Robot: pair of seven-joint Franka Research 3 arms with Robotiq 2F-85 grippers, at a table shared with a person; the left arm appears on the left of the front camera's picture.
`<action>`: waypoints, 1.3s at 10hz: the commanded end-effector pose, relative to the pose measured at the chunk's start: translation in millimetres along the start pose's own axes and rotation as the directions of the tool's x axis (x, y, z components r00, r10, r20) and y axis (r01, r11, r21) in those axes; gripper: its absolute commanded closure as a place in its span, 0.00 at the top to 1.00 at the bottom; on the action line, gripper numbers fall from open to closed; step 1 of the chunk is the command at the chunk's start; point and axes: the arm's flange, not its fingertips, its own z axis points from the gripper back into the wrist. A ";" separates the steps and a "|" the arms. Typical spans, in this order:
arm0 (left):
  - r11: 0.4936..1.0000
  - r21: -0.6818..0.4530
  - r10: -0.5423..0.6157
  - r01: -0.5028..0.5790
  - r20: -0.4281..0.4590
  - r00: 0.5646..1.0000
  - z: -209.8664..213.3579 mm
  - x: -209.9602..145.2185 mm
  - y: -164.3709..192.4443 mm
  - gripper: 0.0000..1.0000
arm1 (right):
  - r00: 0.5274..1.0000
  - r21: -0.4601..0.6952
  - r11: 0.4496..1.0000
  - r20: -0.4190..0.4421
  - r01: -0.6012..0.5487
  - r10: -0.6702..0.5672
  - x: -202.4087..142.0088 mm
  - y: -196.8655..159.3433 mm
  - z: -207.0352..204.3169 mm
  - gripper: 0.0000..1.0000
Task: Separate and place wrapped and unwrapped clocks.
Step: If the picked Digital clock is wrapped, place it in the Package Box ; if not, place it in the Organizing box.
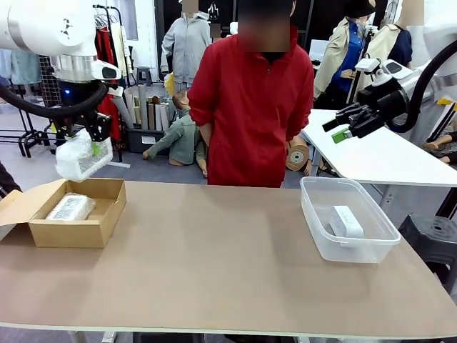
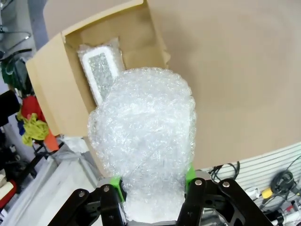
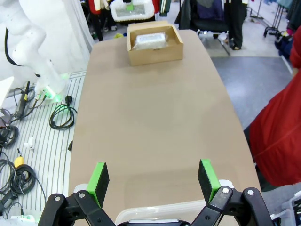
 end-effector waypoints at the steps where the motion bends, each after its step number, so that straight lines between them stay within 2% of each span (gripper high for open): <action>1: 1.000 0.002 0.020 -0.020 -0.027 0.999 2.1 -1.5 4.6 0.00 | 1.000 -0.005 1.000 0.002 0.003 -0.003 4.3 -1.8 2.3 1.00; 4: 1.000 -0.001 0.004 -0.004 -0.020 1.000 -2.5 -0.5 1.1 0.00 | 1.000 -0.005 1.000 0.002 0.003 -0.003 4.3 -1.8 2.3 1.00; 5: 0.995 0.014 0.103 -0.103 -0.012 0.995 -5.3 6.8 8.1 0.00 | 1.000 -0.005 1.000 0.002 0.003 -0.003 4.3 -1.8 2.3 1.00; 6: 0.989 -0.028 0.141 -0.143 -0.061 0.988 -19.0 14.5 9.9 0.00 | 1.000 -0.005 1.000 0.002 0.003 -0.003 4.3 -1.8 2.3 1.00; 8: 0.961 -0.036 0.274 -0.274 -0.006 0.962 -40.1 26.8 18.2 0.00 | 1.000 -0.005 1.000 0.002 0.003 -0.003 4.3 -1.8 2.3 1.00; 9: 0.954 -0.046 0.298 -0.297 0.022 0.954 -46.8 30.4 21.9 0.00 | 1.000 -0.005 1.000 0.002 0.003 -0.003 4.3 -1.8 2.3 1.00; 11: 0.929 0.010 0.369 -0.369 0.022 0.929 -70.4 41.1 33.7 0.00 | 1.000 -0.005 1.000 0.002 0.003 -0.003 4.3 -1.8 2.3 1.00; 13: 0.945 -0.017 0.328 -0.328 -0.012 0.945 -90.0 48.0 42.4 0.00 | 1.000 -0.005 1.000 0.002 0.003 -0.003 4.3 -1.8 2.3 1.00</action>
